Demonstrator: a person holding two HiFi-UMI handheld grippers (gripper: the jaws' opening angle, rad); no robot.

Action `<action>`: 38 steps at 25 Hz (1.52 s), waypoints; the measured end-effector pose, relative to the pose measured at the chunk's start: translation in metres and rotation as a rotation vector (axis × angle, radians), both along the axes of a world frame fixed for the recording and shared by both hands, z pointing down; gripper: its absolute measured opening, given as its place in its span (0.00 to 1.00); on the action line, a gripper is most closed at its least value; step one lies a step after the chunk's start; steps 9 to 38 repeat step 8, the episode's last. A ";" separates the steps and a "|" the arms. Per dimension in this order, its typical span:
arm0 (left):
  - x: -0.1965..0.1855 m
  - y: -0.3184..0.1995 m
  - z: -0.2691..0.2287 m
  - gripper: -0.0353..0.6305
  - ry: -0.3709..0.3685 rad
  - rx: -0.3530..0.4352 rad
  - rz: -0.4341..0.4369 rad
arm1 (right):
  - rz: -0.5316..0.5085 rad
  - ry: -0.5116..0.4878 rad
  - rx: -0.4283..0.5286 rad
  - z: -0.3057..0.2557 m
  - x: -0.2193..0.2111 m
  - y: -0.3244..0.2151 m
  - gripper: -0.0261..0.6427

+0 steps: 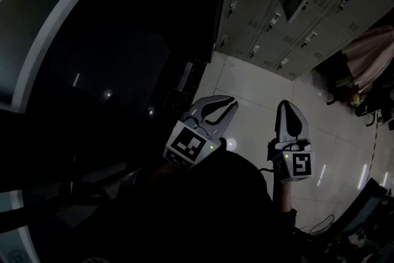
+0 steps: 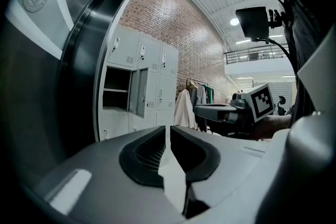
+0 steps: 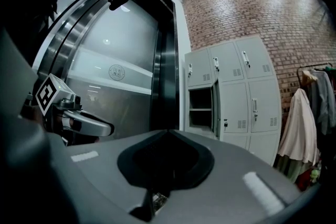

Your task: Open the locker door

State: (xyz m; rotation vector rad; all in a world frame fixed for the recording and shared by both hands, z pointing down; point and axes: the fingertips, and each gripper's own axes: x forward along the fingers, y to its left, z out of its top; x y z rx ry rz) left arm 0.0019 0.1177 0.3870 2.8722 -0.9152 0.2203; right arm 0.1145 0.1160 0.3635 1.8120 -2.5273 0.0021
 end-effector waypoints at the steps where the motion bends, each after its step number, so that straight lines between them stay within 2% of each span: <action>1: 0.000 -0.001 0.000 0.12 0.001 0.001 0.000 | -0.001 -0.002 0.001 -0.001 -0.001 -0.001 0.04; 38: -0.003 -0.004 -0.002 0.12 0.008 0.003 -0.001 | -0.007 0.002 -0.003 -0.001 -0.006 -0.004 0.04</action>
